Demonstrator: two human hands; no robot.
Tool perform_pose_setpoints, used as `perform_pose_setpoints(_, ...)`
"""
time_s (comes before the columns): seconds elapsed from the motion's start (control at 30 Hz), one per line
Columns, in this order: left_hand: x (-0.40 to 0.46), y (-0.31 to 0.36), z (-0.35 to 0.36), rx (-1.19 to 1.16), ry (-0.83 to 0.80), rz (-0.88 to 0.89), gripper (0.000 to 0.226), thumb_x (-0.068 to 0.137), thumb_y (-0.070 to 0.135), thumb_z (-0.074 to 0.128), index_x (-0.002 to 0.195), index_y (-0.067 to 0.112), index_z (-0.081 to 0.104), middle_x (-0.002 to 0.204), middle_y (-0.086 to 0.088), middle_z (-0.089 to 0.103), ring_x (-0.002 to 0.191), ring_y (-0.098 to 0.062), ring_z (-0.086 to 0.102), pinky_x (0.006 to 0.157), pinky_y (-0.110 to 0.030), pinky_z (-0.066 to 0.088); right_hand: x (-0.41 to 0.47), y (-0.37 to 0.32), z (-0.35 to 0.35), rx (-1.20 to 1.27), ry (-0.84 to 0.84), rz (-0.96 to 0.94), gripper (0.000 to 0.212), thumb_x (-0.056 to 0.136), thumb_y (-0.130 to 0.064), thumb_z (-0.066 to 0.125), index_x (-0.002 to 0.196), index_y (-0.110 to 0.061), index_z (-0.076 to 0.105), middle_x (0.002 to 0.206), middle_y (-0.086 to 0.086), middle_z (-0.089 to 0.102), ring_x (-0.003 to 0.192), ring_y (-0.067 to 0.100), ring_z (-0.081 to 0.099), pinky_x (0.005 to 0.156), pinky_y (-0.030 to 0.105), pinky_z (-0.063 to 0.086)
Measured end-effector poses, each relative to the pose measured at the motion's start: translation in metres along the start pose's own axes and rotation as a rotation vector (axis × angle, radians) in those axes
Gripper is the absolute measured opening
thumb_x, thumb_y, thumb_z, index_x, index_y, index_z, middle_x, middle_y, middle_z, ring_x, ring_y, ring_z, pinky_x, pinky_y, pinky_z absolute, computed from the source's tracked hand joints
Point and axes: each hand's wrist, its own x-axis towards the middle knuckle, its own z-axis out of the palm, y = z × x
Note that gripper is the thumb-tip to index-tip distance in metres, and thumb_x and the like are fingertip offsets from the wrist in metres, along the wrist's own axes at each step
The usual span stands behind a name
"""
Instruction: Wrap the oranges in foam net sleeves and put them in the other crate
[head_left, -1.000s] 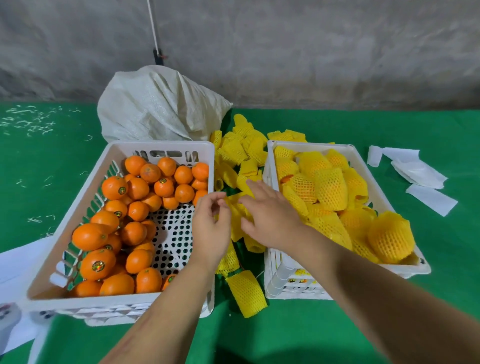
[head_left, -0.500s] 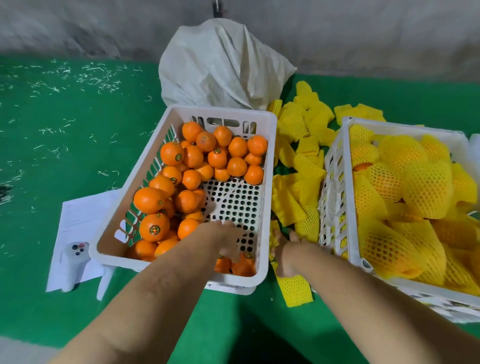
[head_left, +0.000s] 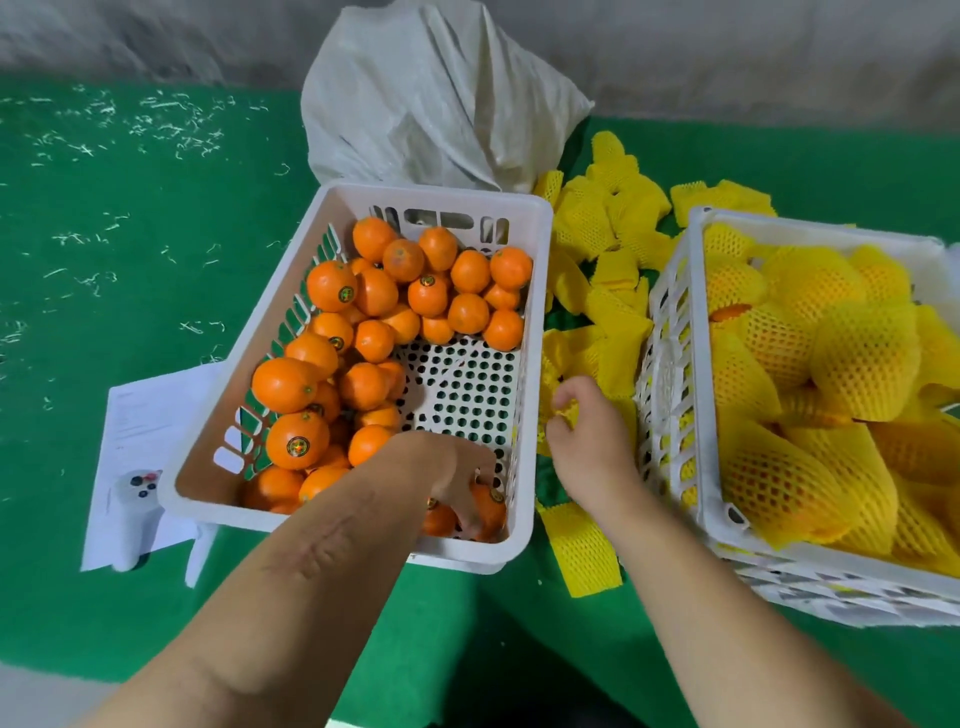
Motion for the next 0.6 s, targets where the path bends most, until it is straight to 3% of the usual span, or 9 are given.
perform_pose_setpoints(0.1,-0.01,0.004,-0.004,-0.001,0.013,-0.026,0.069,0.08,0.052,0.086,0.14,0.034,0.056,0.13,0.007,0.064,0.113,-0.025,0.063,0.104,-0.048,0.053,-0.022,0.006,-0.004,0.248,0.128,0.038,0.033,0.098,-0.006,0.056,0.112,-0.033,0.042,0.08,-0.009,0.049,0.059,0.009,0.048,0.043,0.018,0.033)
perform_pose_setpoints(0.2,-0.015,0.013,-0.004,0.024,-0.002,-0.043,0.062,0.088,0.05,0.081,0.14,0.026,0.058,0.132,0.0,0.067,0.117,-0.031,0.064,0.103,-0.044,0.051,-0.034,0.003,-0.017,0.339,0.217,0.016,0.041,0.099,-0.009,0.06,0.129,-0.034,0.047,0.114,-0.012,0.052,0.09,0.006,0.058,0.059,0.01,0.04)
perform_pose_setpoints(0.3,-0.02,0.022,-0.005,0.084,-0.009,-0.077,0.06,0.094,0.048,0.075,0.142,0.021,0.054,0.133,-0.004,0.065,0.119,-0.032,0.063,0.105,-0.043,0.049,-0.044,0.0,-0.033,0.312,0.233,-0.067,0.037,0.098,-0.013,0.061,0.125,-0.037,0.056,0.119,-0.016,0.057,0.099,-0.009,0.056,0.07,0.014,0.042)
perform_pose_setpoints(0.37,-0.022,0.029,-0.004,0.122,-0.003,-0.097,0.053,0.097,0.044,0.071,0.139,0.019,0.053,0.125,-0.003,0.065,0.108,-0.029,0.063,0.102,-0.042,0.05,-0.051,-0.005,-0.044,0.294,0.246,-0.139,0.037,0.096,-0.01,0.063,0.119,-0.038,0.057,0.114,-0.024,0.058,0.1,-0.016,0.055,0.073,0.014,0.043)
perform_pose_setpoints(0.43,-0.025,0.033,-0.003,0.149,0.038,-0.13,0.052,0.095,0.044,0.069,0.138,0.022,0.051,0.116,-0.003,0.061,0.098,-0.027,0.06,0.098,-0.044,0.054,-0.057,-0.009,-0.057,0.274,0.272,-0.206,0.037,0.095,-0.009,0.063,0.117,-0.038,0.057,0.111,-0.026,0.058,0.096,-0.011,0.058,0.074,0.017,0.046)
perform_pose_setpoints(0.5,-0.028,0.034,-0.003,0.189,0.083,-0.169,0.058,0.091,0.049,0.068,0.142,0.031,0.047,0.118,-0.003,0.055,0.105,-0.031,0.06,0.099,-0.049,0.054,-0.059,-0.01,-0.072,0.201,0.318,-0.269,0.034,0.096,-0.011,0.062,0.12,-0.036,0.059,0.114,-0.023,0.06,0.086,-0.008,0.059,0.068,0.019,0.045)
perform_pose_setpoints(0.6,-0.032,0.03,-0.006,0.312,0.129,-0.139,0.051,0.091,0.053,0.065,0.136,0.03,0.057,0.128,-0.006,0.056,0.112,-0.032,0.058,0.101,-0.05,0.054,-0.047,-0.008,-0.097,-0.019,0.369,-0.34,0.032,0.098,-0.015,0.06,0.128,-0.025,0.059,0.128,-0.008,0.061,0.103,-0.001,0.057,0.077,0.023,0.046)
